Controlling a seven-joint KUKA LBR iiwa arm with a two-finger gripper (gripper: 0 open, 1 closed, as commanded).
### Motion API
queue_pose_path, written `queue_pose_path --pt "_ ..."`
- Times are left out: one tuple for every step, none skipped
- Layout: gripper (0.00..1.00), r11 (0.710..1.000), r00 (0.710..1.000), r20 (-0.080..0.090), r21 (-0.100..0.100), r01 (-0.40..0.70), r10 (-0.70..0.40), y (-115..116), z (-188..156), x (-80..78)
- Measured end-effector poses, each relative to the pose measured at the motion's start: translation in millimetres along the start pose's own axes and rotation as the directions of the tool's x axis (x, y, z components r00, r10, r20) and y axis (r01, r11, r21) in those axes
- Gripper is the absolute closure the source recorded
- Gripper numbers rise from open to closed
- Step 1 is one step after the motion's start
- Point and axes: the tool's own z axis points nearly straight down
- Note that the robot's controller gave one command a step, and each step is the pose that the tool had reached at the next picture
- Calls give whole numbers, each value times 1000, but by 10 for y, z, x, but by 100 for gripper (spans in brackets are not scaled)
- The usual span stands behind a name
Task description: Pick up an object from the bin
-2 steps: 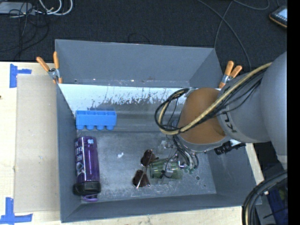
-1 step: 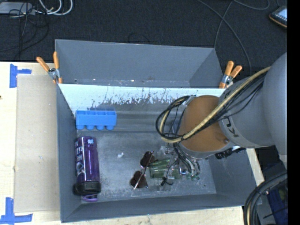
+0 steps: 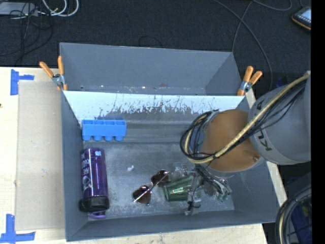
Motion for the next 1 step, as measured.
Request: queue_pose_path --pt "0 981 981 -5 -1 -192 191 -129 150 -153"
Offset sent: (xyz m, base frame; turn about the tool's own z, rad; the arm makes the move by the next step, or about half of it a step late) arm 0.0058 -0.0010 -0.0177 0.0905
